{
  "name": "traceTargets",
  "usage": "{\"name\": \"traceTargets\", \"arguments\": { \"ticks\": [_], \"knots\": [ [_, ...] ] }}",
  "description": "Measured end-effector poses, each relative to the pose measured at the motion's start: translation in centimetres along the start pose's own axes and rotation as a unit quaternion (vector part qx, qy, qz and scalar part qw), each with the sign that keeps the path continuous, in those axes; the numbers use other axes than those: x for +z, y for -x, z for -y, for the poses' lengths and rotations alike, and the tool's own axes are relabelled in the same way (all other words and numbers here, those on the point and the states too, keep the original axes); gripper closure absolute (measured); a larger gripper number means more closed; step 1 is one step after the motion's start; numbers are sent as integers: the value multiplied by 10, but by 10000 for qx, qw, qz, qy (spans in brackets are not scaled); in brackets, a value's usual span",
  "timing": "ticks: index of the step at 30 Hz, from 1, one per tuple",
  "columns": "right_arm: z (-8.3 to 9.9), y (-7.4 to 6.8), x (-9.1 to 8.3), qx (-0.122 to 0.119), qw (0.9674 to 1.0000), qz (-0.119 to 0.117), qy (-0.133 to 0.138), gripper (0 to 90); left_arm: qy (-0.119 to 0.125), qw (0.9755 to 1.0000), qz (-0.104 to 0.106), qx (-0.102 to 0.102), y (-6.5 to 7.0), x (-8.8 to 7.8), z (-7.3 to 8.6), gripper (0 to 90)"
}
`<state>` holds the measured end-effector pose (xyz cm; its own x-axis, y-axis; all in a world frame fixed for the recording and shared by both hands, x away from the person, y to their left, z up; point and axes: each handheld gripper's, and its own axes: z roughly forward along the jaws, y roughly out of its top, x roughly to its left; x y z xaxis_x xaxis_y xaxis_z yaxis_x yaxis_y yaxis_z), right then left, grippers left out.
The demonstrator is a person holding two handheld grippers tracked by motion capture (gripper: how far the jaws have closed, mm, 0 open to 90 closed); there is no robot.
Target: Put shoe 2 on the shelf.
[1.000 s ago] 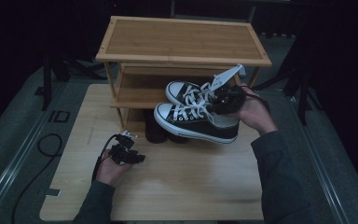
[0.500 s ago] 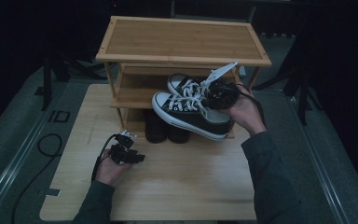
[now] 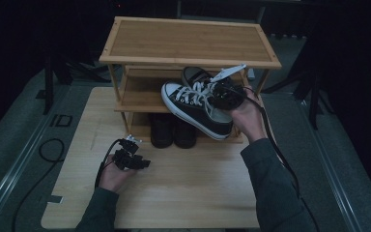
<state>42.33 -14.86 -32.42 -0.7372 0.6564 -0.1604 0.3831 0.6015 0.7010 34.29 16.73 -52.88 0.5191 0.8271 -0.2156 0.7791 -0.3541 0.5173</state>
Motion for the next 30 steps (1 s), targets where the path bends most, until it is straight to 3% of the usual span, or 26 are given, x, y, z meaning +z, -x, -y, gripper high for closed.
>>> {"name": "traceTargets", "arguments": {
  "ticks": [2, 4, 6, 8, 14, 18, 23, 30],
  "knots": [
    [1, -1, 5, 75, 9998, 190, -26, 808, 12, 10000, -14, 1, 0, 0, 0, 559],
    [1, 1, 5, 265, 9993, 265, 41, 695, 13, 10000, -8, 2, 0, -1, 0, 559],
    [0, 2, 4, 162, 9990, 428, -4, 626, 30, 10000, 12, -2, 1, -2, 0, 559],
    [-1, 5, 2, 117, 9988, 468, 7, 543, 14, 10000, 11, 6, 1, -1, 0, 558],
    [0, 7, -2, -126, 9993, 294, -178, 476, 94, 9999, 30, 74, 6, -6, -3, 559],
    [0, 7, -2, -243, 9990, 322, -180, 482, 246, 9994, 4, 239, 16, -17, -11, 559],
    [0, 8, -2, -186, 9992, 322, -168, 495, 479, 9978, 106, 434, 28, -32, -23, 559],
    [-2, 9, 0, -206, 9991, 358, -74, 647, 558, 9966, 26, 612, 35, -43, -36, 559]
  ]
}}
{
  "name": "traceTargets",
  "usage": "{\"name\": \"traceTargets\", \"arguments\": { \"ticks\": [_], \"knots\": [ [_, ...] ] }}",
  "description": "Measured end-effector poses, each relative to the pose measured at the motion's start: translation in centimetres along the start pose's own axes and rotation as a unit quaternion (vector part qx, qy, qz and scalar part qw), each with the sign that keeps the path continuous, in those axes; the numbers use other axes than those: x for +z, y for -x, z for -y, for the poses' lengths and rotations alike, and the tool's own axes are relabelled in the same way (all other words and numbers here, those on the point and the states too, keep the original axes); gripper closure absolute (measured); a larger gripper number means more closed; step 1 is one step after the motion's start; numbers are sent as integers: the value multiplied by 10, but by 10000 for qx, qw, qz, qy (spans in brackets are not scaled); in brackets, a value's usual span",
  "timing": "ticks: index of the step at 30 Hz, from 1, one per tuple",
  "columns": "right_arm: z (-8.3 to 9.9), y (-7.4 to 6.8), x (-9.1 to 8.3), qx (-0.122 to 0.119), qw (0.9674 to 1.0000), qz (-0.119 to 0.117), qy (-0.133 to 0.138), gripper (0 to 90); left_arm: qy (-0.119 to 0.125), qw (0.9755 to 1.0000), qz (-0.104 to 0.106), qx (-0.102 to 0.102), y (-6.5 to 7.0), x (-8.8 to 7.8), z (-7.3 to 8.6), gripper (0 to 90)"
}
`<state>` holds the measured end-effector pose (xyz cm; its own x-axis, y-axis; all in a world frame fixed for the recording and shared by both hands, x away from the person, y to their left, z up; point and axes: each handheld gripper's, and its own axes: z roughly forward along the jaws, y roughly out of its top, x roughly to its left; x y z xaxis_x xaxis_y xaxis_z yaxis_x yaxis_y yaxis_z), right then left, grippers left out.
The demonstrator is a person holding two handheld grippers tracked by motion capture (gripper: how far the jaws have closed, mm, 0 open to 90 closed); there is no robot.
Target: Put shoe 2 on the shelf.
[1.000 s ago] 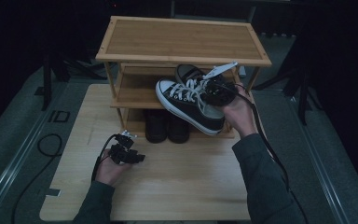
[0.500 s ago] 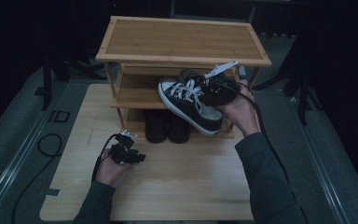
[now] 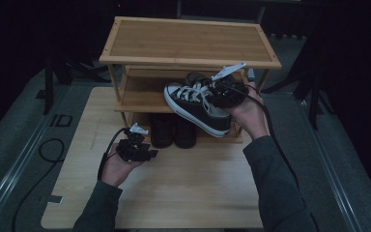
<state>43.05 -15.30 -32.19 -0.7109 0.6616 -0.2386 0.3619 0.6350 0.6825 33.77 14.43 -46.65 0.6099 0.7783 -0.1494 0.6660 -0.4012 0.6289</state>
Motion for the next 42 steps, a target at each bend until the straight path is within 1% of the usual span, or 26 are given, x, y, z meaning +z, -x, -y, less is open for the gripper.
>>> {"name": "traceTargets", "arguments": {
  "ticks": [1, 2, 4, 6, 7, 12, 14, 15, 16, 18, 19, 20, 21, 22, 25, 28, 31, 34, 38, 42],
  "knots": [
    [0, -1, 0, -15, 10000, 14, 2, 668, 0, 10000, 0, 0, 0, 0, 0, 559],
    [0, -1, 0, -15, 10000, 14, 2, 668, 13, 10000, 2, -3, 0, -1, -1, 559],
    [0, -2, 0, -60, 10000, -24, 31, 806, 2, 10000, -7, 8, 2, 1, -2, 559],
    [1, -1, 0, -43, 9999, -107, 91, 842, -27, 10000, 6, 28, 3, 2, -1, 559],
    [1, -2, 0, -47, 9999, -99, 114, 848, -33, 10000, 8, 27, 3, 3, -1, 559],
    [6, 1, -1, 179, 9993, -143, 298, 858, -59, 10000, 31, 22, 4, 6, -2, 559],
    [8, 2, 0, 213, 9990, -35, 391, 860, -49, 10000, 25, 18, 4, 6, -2, 559],
    [8, 2, 0, 312, 9986, -52, 421, 860, -47, 10000, 24, 19, 4, 7, -2, 559],
    [8, 2, 1, 327, 9984, 6, 451, 860, -49, 10000, 22, 23, 4, 7, -2, 559],
    [7, 2, 2, 428, 9982, 53, 421, 859, -67, 10000, 22, 24, 4, 8, -2, 559],
    [6, 2, 2, 427, 9983, 88, 386, 857, -64, 10000, 34, 23, 4, 8, -2, 559],
    [5, 2, 3, 414, 9985, 86, 361, 852, -65, 10000, 35, 33, 5, 8, -2, 559],
    [3, 1, 3, 351, 9988, 97, 318, 838, -71, 10000, 35, 43, 5, 8, -2, 559],
    [2, -1, 4, 304, 9990, 144, 282, 810, -63, 10000, 39, 37, 5, 8, -2, 559],
    [-1, -3, 4, 201, 9992, 221, 256, 712, -34, 10000, 42, 47, 6, 6, -2, 559],
    [0, -3, 5, 84, 9993, 327, 169, 587, -17, 10000, 30, 35, 5, 5, -2, 559],
    [1, -1, 4, 29, 9996, 235, 124, 530, -10, 10000, 20, 16, 4, 4, -2, 559],
    [1, 0, 2, 33, 9998, 162, 104, 490, -4, 10000, 26, 34, 4, 3, -4, 559],
    [2, 1, -3, -9, 9999, 48, 136, 458, 24, 10000, 35, 60, 5, 2, -6, 559],
    [3, 4, -9, -37, 9998, -82, 178, 450, 53, 10000, 49, 60, 6, 1, -8, 558]
  ]
}}
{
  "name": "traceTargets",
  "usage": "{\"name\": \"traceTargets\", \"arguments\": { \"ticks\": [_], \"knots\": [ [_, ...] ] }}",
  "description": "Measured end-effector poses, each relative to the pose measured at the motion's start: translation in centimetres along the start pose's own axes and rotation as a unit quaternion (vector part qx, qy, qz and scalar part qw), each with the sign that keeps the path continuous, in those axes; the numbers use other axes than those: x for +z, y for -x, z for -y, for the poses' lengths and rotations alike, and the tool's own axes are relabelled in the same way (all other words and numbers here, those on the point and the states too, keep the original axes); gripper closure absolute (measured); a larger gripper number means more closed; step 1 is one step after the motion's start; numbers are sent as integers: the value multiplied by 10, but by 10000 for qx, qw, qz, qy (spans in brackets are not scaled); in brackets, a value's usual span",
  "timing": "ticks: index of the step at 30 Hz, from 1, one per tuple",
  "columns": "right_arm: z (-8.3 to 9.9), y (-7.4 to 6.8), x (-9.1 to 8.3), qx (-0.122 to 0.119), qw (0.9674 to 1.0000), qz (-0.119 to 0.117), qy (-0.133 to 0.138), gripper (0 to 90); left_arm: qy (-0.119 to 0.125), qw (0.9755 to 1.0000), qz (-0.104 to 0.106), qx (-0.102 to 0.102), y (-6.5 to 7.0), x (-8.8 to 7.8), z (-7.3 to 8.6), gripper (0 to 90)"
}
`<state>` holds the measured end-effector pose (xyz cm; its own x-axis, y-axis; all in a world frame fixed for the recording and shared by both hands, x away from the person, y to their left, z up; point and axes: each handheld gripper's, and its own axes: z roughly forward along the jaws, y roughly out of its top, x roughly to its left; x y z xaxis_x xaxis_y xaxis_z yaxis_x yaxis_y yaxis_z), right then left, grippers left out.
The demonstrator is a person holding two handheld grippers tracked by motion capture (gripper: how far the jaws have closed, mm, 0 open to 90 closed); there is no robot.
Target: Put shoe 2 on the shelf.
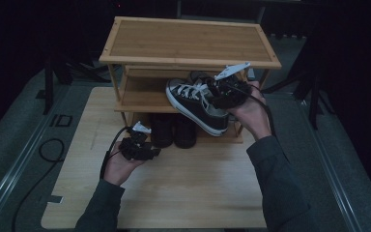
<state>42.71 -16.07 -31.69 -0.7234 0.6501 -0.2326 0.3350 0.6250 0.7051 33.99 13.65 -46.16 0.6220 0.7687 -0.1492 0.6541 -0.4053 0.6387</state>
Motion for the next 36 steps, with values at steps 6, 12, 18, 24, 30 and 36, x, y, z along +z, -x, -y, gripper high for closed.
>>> {"name": "traceTargets", "arguments": {
  "ticks": [6, 12, 18, 24, 30, 36],
  "knots": [
    [1, 2, -6, -72, 9999, -93, 49, 440, 6, 10000, 19, -10, 0, 1, -3, 559],
    [2, 5, -17, -71, 9997, -139, 192, 457, 16, 10000, 27, 24, 1, 1, -7, 567],
    [4, 6, -25, -120, 9993, -254, 230, 536, 13, 10000, 41, 61, 2, 0, -13, 573],
    [6, 5, -33, -289, 9988, -239, 303, 673, 28, 9999, 78, 85, 0, -1, -21, 603],
    [8, 4, -39, -386, 9981, -360, 303, 843, 41, 9998, 11, 209, 2, -4, -30, 647],
    [11, 3, -45, -451, 9979, -381, 276, 897, 74, 9995, -81, 310, 4, -4, -40, 726]
  ]
}}
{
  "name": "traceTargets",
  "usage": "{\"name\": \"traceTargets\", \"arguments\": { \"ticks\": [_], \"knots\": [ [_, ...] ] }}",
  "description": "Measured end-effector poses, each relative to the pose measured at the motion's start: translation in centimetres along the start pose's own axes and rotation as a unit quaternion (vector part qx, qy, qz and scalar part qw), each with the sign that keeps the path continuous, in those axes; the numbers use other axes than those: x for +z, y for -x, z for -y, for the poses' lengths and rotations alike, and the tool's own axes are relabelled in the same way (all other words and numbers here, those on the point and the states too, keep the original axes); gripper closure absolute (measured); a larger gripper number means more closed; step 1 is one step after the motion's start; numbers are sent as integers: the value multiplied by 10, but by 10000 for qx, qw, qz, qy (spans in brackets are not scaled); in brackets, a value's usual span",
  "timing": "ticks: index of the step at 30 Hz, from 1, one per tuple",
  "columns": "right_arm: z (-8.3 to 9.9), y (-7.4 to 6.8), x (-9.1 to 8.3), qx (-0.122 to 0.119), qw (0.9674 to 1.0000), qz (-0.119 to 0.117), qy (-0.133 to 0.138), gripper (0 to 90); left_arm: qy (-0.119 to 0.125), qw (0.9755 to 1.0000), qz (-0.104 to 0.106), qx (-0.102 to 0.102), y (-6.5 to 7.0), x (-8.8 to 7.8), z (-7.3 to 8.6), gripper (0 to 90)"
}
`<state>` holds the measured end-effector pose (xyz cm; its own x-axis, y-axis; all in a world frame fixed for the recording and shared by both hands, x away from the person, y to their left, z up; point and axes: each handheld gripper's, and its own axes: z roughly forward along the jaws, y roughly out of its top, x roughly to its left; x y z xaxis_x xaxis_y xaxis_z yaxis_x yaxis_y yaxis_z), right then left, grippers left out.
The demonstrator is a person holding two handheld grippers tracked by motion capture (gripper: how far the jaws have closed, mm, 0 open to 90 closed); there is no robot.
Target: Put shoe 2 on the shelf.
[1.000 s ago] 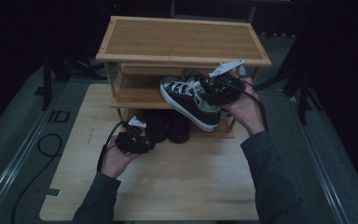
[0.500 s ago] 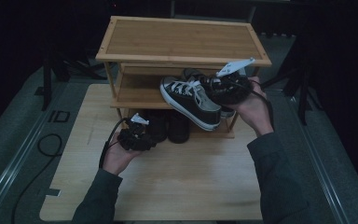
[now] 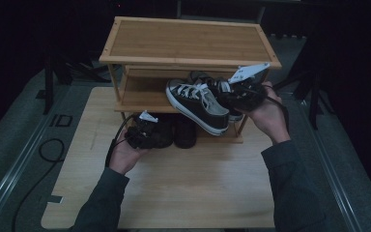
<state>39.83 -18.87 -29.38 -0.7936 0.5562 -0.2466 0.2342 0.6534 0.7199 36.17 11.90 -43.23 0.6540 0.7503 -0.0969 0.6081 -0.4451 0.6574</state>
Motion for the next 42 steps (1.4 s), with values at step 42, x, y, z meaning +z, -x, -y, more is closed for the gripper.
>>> {"name": "traceTargets", "arguments": {
  "ticks": [42],
  "knots": [
    [54, -4, -22, 422, 9989, -89, 164, 899, 334, 9969, -534, 478, 15, -14, -72, 899]
  ]
}}
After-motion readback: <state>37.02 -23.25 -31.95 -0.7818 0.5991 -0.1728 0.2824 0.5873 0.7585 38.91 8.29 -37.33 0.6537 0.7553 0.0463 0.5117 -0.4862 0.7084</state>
